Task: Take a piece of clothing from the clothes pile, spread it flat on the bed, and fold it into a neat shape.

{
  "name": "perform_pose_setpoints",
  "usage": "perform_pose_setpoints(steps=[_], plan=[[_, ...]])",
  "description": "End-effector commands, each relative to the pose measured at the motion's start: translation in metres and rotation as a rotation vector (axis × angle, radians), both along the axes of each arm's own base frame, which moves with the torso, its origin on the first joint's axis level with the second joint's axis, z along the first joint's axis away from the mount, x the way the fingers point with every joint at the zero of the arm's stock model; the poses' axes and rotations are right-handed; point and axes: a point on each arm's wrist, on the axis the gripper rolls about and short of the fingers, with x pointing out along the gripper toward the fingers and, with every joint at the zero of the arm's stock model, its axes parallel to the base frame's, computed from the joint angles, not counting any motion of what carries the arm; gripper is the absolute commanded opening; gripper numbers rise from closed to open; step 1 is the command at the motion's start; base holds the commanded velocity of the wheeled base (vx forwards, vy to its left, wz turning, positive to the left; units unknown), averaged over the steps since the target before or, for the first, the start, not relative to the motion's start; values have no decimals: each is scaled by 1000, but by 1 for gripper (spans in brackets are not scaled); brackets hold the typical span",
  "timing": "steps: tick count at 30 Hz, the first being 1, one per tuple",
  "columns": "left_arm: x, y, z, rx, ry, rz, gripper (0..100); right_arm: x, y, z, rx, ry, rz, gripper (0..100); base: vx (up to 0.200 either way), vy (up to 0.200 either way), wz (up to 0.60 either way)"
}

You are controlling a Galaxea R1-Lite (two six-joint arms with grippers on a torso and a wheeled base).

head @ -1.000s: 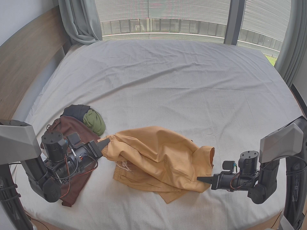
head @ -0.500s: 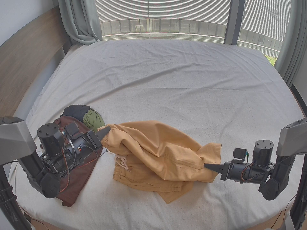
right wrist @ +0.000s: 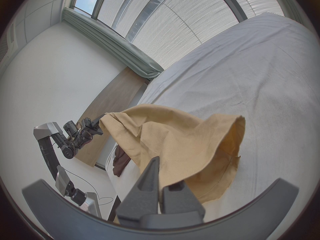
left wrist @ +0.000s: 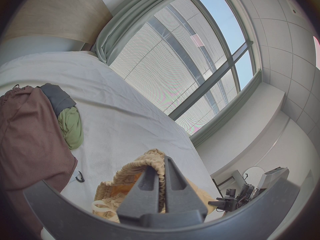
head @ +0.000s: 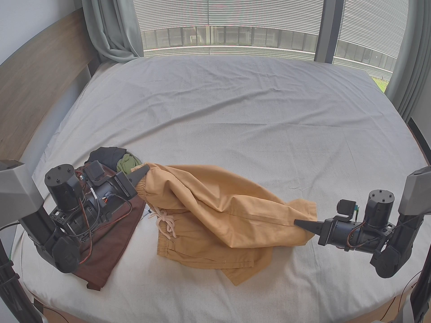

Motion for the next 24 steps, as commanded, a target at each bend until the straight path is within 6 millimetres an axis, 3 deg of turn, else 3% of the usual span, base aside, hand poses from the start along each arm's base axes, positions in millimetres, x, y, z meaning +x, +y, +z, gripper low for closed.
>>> perform_pose_setpoints(steps=[1, 9, 24], plan=[[0, 0, 2, -2, -8, 1, 0, -1, -1, 8, 9, -30, -4, 0, 0, 0, 0], [0, 0, 5, -2, -21, 1, 0, -3, -4, 24, 29, -86, -13, 0, 0, 0, 0], [-3, 9, 17, -14, -59, 24, 0, 0, -5, 31, 36, -117, -22, 0, 0, 0, 0]])
